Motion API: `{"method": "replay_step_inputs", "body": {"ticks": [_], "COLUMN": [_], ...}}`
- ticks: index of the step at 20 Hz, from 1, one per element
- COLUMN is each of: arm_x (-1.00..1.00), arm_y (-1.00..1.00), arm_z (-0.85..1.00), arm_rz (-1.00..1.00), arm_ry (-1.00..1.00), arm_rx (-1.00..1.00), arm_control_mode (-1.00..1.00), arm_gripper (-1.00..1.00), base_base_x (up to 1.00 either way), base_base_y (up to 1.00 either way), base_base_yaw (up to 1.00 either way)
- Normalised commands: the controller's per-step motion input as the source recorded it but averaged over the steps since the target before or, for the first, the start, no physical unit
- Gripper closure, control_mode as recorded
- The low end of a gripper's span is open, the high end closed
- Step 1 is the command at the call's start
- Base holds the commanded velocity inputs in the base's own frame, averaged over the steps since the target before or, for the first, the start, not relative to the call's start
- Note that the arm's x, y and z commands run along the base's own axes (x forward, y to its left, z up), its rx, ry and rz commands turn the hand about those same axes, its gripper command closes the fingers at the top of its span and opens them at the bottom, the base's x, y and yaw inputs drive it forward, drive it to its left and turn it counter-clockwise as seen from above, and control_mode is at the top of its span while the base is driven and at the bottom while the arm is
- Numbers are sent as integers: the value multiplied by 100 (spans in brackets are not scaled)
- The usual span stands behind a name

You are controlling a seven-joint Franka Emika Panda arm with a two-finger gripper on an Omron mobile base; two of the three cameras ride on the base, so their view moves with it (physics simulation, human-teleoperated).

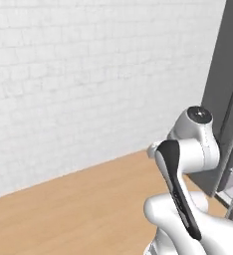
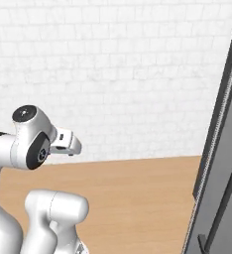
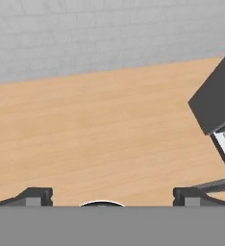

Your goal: Place one cucumber and one chicken drumstick in each tupperware on the nearby counter, to pack two identical lunches.

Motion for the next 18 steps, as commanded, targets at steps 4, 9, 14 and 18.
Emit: {"method": "replay_step_inputs", "body": {"ticks": [4,9,14,18], "arm_x": [0,0,0,0], "arm_y": [0,0,0,0], "arm_z": [0,0,0,0], "arm_rz": [0,0,0,0], "arm_ry": [0,0,0,0], "arm_rx": [0,0,0,0], "arm_control_mode": [100,100,100,100], "arm_gripper": [-100,-100,-100,-100], "base_base_x": [49,45,29,51], "base_base_y": [35,53,94,77], "base_base_yaw": [-84,-75,-57,-64]}}
